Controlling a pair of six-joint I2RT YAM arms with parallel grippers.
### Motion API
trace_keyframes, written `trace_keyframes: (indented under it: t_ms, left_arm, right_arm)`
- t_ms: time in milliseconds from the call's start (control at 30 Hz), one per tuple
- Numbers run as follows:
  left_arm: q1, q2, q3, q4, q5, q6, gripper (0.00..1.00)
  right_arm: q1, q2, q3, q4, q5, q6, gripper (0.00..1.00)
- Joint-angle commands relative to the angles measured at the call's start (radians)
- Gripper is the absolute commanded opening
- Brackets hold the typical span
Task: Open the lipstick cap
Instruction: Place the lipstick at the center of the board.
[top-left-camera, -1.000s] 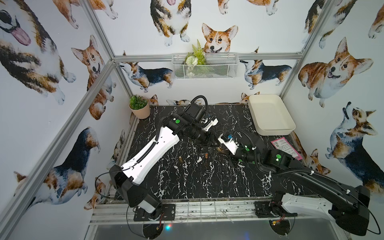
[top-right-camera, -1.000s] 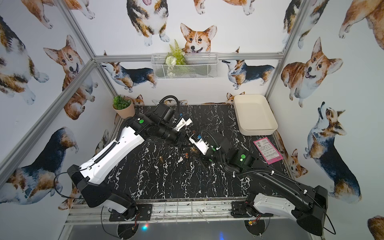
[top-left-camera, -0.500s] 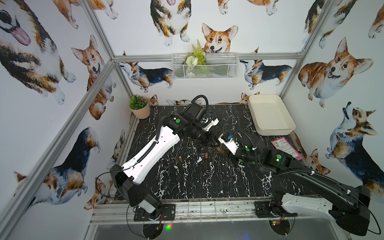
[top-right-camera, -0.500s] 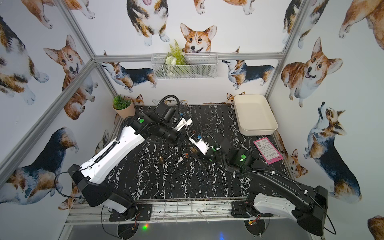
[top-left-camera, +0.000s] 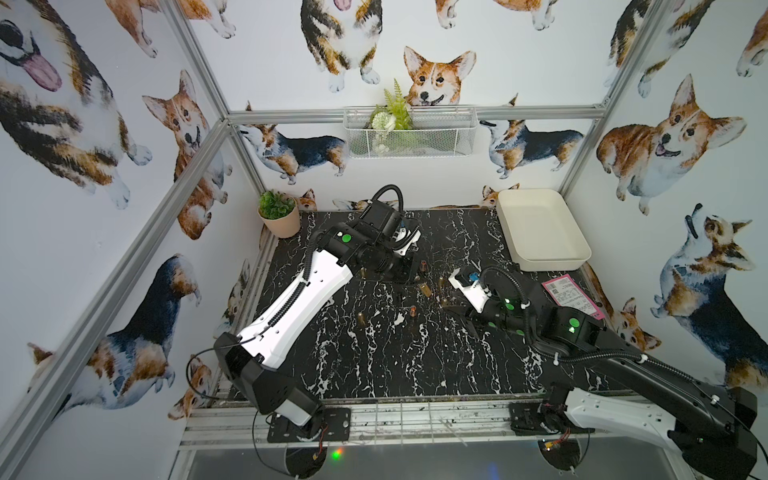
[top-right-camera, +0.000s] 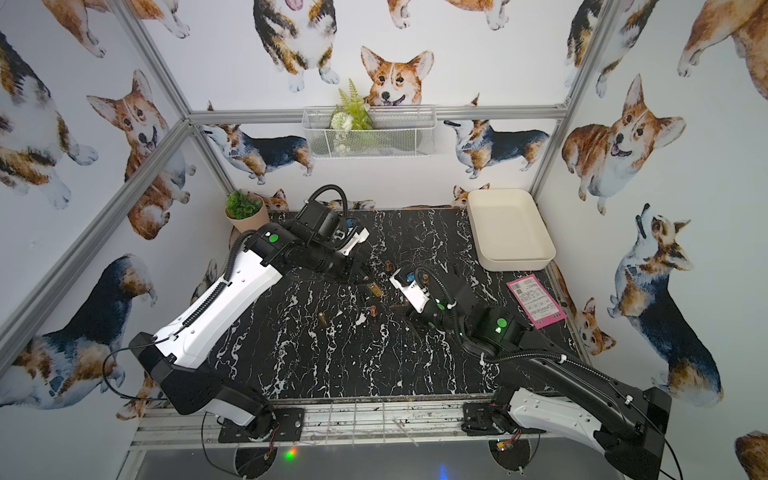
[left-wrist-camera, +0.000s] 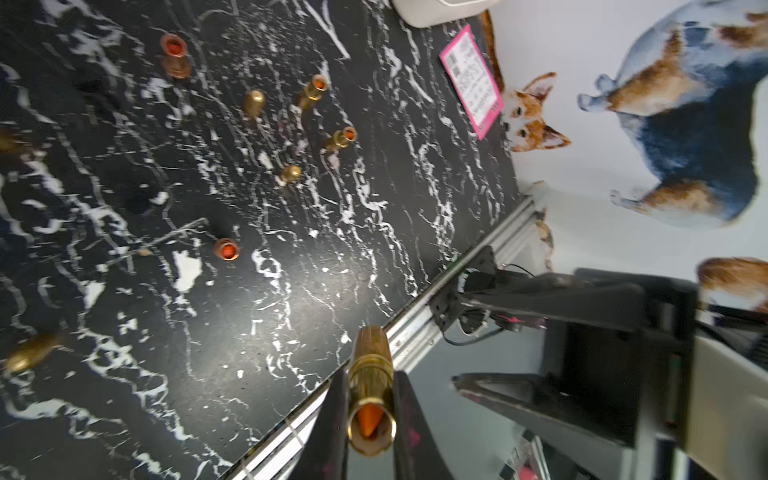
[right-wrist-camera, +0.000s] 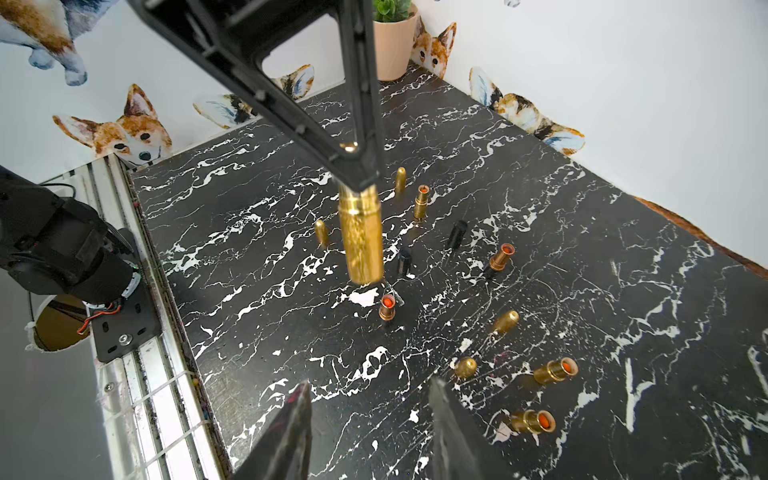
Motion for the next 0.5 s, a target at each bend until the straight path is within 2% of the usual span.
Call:
trace_keyframes:
  t_ms: [0, 100, 167, 467]
  left_arm:
    - [0.0, -0.021, -0.043, -0.046, -0.291, -0.013, 0.09]
    - [0.0, -0.039, -0.122, -0.018, -0.442, -0.006, 0.09]
    - [0.002, -0.046, -0.188, 0.024, -0.496, -0.004, 0.1]
    - [0.093, -0.053, -0.478, 0.261, -0.479, -0.042, 0.11]
  right_arm:
    - [0.0, -0.038, -0.008, -0.025, 0.054, -0.015, 0.5]
    - [0.0, -0.054, -0.009, -0.038, 0.07, -0.018, 0.5]
    - [0.0, -0.055, -0.009, -0.048, 0.076, -0.018, 0.5]
    - [0.0, -0.058, -0.008, -0.078, 0.101, -0.013, 0.5]
